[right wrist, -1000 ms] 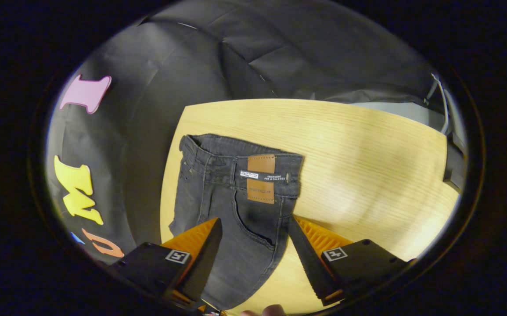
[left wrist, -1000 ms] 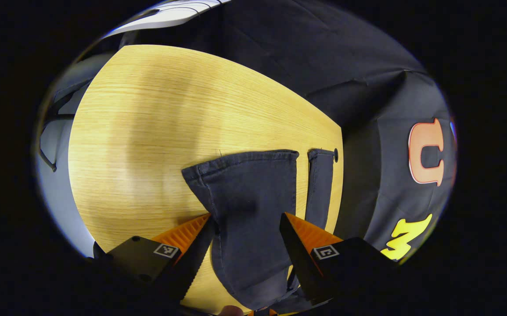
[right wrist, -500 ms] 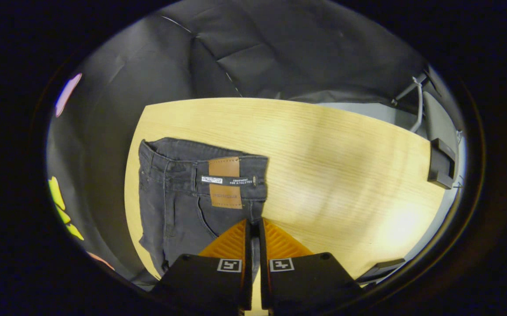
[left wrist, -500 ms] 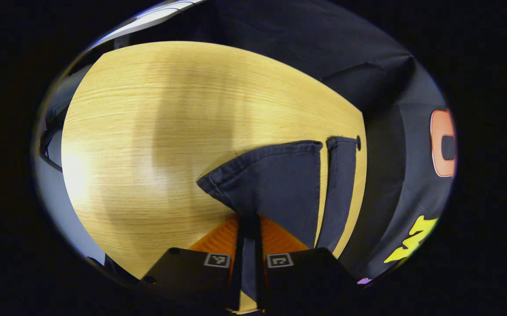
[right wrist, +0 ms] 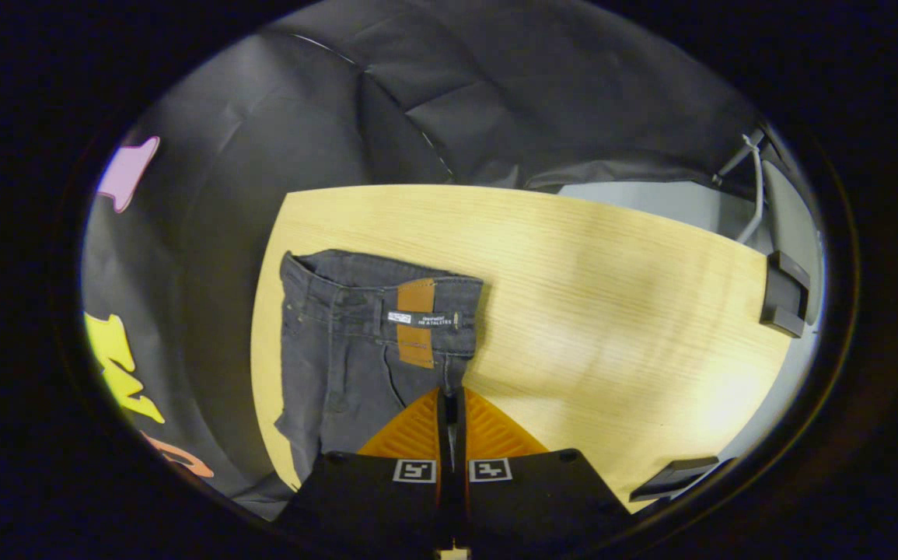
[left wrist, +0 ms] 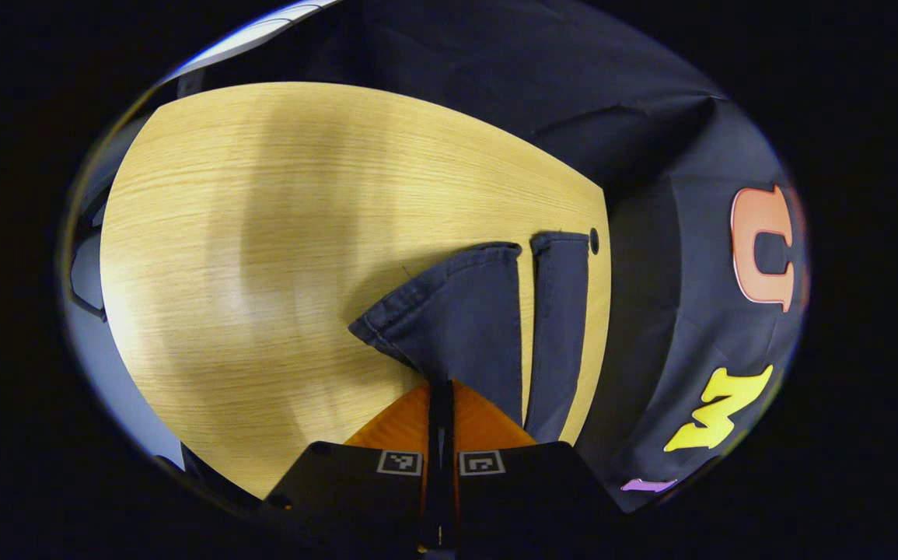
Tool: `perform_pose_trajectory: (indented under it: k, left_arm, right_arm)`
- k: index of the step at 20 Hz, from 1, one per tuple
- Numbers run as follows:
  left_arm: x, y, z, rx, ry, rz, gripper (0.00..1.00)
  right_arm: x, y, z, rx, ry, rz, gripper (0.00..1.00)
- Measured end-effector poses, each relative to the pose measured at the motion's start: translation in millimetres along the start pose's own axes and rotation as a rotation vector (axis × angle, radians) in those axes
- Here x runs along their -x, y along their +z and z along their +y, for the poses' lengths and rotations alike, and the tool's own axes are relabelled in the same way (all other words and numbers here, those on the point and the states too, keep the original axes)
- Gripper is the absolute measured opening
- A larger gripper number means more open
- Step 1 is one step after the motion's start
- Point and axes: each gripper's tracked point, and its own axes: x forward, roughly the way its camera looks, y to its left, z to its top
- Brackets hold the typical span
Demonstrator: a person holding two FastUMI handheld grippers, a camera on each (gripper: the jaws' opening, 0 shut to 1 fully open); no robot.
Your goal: Grasp the waist and the cuffs of the jeans and fold them to make the two legs overlap; first hold the waist and fold one-third of the jeans toward the cuffs, then hold the cuffs and fold the remaining one-third in the same direction to finish folding.
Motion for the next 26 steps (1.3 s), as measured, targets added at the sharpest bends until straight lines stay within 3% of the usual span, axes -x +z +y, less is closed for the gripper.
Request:
perform_pose_trajectory:
  k: [7, 13, 21, 26]
  left_arm:
    - [30, 4, -64, -0.066, -0.089, 0.018, 0.04]
    - [33, 20, -132, -0.166, -0.129, 0.049, 0.03]
    - [-35, 49, -199, -0.237, -0.102, 0.114, 0.03]
    - [-109, 59, -220, -0.375, -0.05, 0.156, 0.03]
  right_arm:
    - [51, 7, 75, 0.079, 0.172, -0.029, 0.01]
    - [80, 17, 153, 0.148, 0.272, -0.036, 0.01]
    - [34, 36, 230, 0.235, 0.267, -0.057, 0.0]
    - [-28, 46, 252, 0.287, 0.236, -0.064, 0.0]
